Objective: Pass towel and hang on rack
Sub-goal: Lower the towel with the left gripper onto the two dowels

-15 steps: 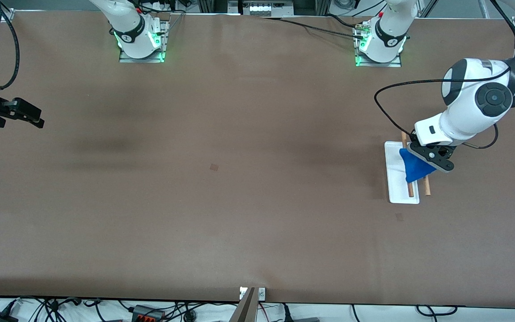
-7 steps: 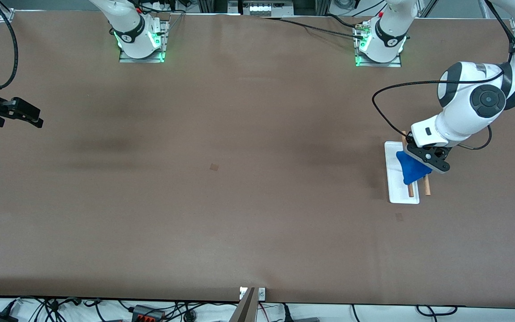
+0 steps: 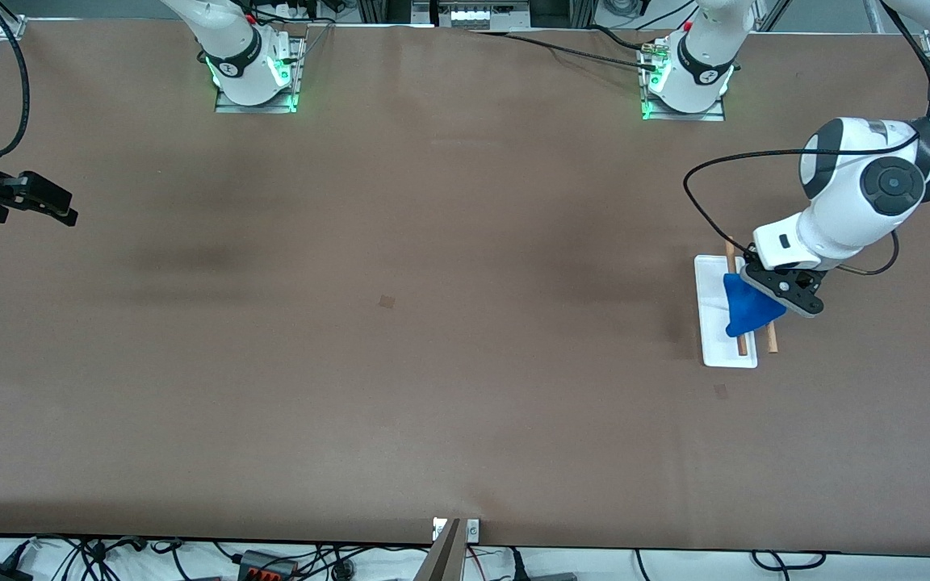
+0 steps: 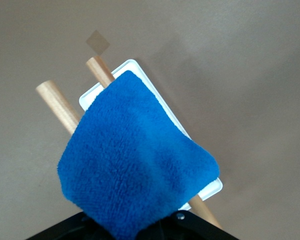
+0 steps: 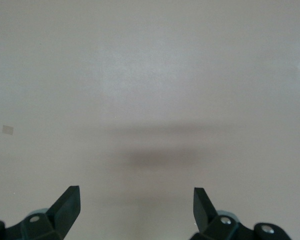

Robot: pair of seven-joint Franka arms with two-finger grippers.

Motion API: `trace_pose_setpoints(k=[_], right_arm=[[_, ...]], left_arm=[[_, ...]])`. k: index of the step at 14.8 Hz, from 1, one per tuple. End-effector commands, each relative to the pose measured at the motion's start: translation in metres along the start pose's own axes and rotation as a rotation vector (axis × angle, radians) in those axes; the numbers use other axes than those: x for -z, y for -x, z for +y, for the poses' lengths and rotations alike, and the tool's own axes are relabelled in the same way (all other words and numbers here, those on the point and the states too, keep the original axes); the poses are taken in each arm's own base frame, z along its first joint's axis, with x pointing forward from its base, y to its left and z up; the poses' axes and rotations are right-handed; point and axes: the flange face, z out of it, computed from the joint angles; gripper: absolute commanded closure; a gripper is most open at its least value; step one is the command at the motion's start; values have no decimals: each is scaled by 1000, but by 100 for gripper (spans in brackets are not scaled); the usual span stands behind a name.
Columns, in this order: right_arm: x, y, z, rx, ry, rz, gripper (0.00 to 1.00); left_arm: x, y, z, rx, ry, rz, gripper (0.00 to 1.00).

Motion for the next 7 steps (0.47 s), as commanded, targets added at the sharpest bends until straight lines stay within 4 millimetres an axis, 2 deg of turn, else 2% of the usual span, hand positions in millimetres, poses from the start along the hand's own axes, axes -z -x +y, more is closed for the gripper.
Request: trace_pose_setpoints(k=[1,7], right_arm=[[3,3,-2,-2,3,-4,0],[3,2,0,-8,2,-1,0]], left_arm=[[-6,1,-11,-28,-11,9,98],[-11,-4,-6,9,-7,23,98]])
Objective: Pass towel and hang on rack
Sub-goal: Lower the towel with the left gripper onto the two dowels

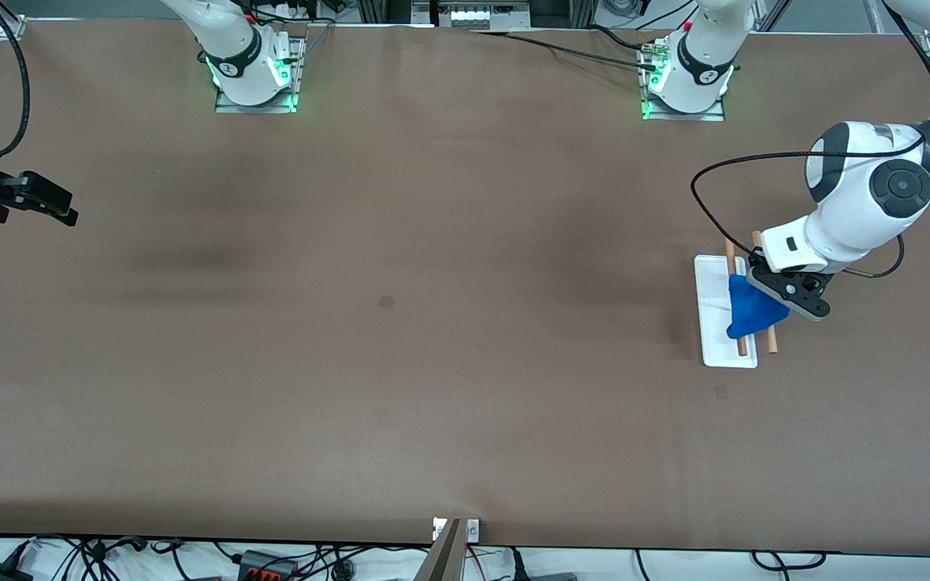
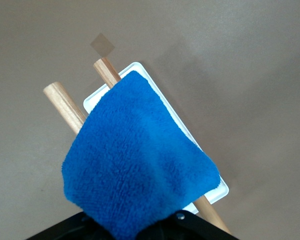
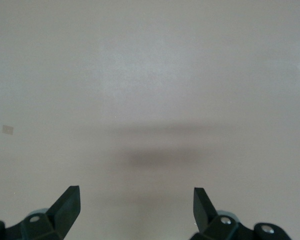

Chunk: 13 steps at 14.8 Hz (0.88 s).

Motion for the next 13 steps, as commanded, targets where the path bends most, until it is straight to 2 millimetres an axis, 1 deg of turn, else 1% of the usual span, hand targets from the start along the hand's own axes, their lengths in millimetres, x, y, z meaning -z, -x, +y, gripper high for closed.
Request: trace_pose_setpoints(k=[1,3,4,6,7,8,10,11,13], right_arm=[[3,2,1,-10,2,-1,0],[3,2,1,-10,2,-1,0],[3,2,3,-13,2,-1,0],[3,3,3,-13,2,-4,0],[2,3,3,-13,0,-6,0],[2,3,3,-13,1,-6,0],[2,3,4,-16,0,-10,0],[2,3,4,-15,0,-10,0],[2,3,5,-16,0,-12,0]], left_arm=[[-6,-5,1,13,-8,2,98],[-8,-4,2,18,-5,0,98],[-7,-5,2,29,-6,1,96],[-8,-6,2,39,-2,-1,84],[-12,-6,2,41,5,-2,74],[-11,-7,1,42,3,1,70],[-8,-9,1,37,2,1,58],[-6,-10,0,31,0,3,55],[-5,-10,-1,30,-2,5,52]])
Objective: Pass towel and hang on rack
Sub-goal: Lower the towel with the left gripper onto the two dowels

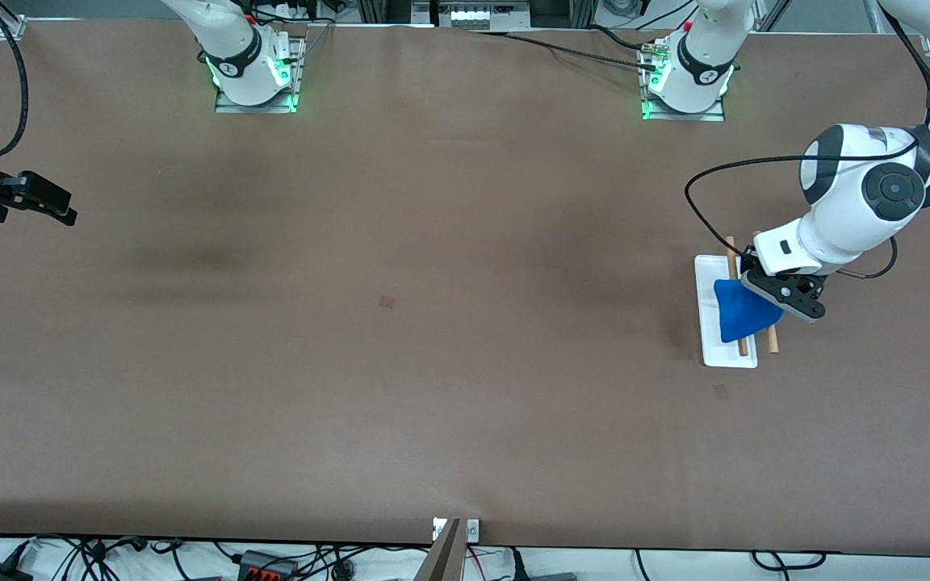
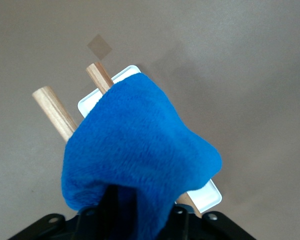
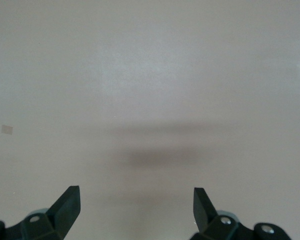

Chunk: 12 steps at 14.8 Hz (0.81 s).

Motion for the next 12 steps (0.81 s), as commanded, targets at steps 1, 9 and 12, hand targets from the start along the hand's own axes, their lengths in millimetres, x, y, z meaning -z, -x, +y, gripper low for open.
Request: trace_pose_setpoints(k=[1,9,12], right_arm=[[2,3,4,-14,0,-10,0],[2,2,6,-19,0,-4,0],[3,3,7,-20,0,-7,0]], left_arm=[[5,-7,-11,-1,-18,10,51],[20,-6,-26,-74,-4,-34,61],[22,-4,-29,-55,-2,-38,44]])
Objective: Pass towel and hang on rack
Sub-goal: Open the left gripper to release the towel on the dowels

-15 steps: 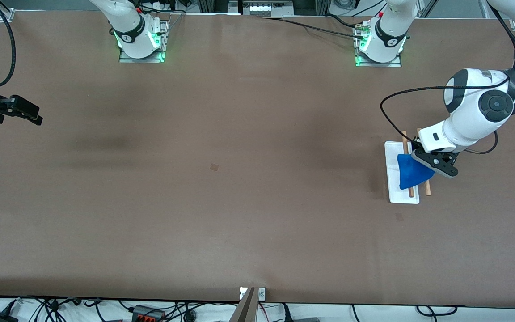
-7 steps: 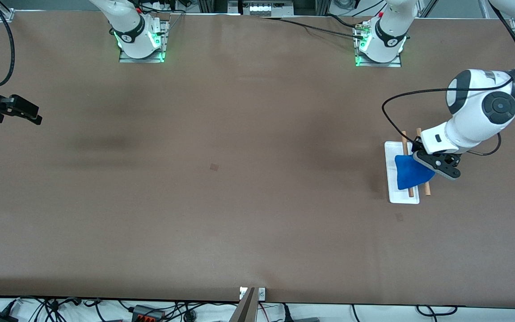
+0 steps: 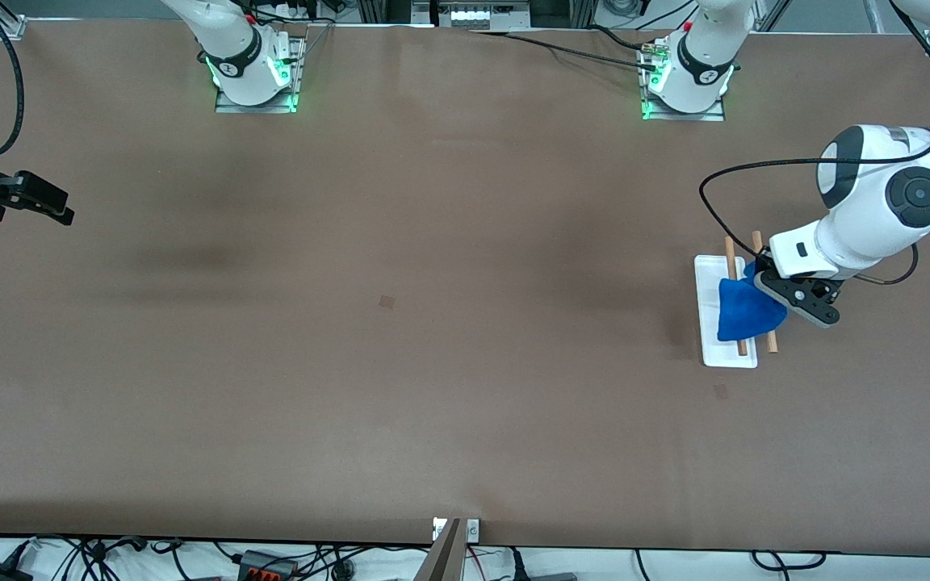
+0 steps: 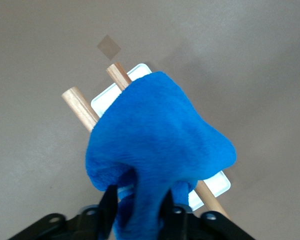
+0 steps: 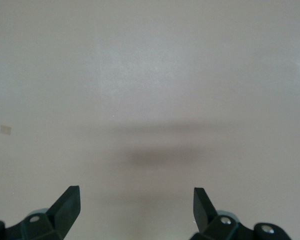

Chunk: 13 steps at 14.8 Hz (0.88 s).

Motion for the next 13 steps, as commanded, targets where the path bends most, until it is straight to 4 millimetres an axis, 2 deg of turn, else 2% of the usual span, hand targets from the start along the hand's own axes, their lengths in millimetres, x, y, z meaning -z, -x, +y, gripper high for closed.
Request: trace_pose_setpoints(k=[1,2,5,6,9,13], right_arm=[[4,3,3,-13,0,-3,0],[4,3,3,-13,-2,-4,0],[4,3,4,-15,-2,-4,0],[5,4,5,-16,-2,-6,0],[6,5,10,-7,-2,-6,0],[5,6,12,-5,-2,-11,0]], left_arm=[[4,-1,-7,-12,-7,-16,40],[4,-1,-8,-10,-5,-14,30],[4,-1,-7,-7,3,-21,21],[3,0,-8,-4,7,-26,14],[11,-1,-10,2,18,-40,14],[34,-2,-17,40,73,-72,11]])
